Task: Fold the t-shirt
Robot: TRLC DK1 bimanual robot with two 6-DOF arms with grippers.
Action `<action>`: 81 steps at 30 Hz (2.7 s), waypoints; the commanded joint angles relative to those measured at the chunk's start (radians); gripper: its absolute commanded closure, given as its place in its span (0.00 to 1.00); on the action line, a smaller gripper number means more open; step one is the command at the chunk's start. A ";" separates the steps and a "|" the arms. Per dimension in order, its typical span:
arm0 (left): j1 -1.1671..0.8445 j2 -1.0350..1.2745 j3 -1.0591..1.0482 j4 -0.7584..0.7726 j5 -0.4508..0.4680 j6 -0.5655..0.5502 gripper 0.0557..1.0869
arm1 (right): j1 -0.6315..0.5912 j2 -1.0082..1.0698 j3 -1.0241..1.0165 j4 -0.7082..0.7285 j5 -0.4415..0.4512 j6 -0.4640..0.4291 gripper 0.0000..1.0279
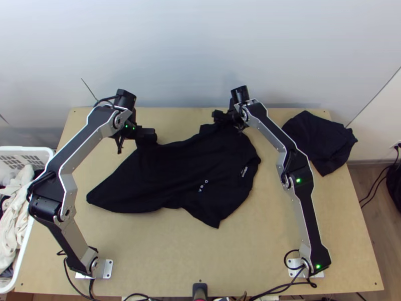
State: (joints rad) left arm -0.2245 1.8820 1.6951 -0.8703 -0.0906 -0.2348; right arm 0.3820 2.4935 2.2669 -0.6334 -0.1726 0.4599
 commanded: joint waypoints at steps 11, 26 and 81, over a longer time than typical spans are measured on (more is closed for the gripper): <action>0.094 -0.072 0.046 -0.004 -0.003 -0.037 0.96 | -0.017 -0.076 -0.003 0.026 0.039 0.003 0.97; 0.160 -0.365 0.143 0.017 -0.120 -0.138 0.96 | -0.038 -0.614 -0.020 -0.095 0.168 -0.070 0.97; -0.021 -1.064 0.054 -0.320 0.042 0.065 0.96 | 0.083 -1.412 -0.170 -0.787 0.193 -0.221 0.97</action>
State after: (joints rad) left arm -0.2321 0.8722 1.9800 -1.1847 -0.1181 -0.1314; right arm 0.4526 1.0828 2.2353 -1.3800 0.0944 0.1734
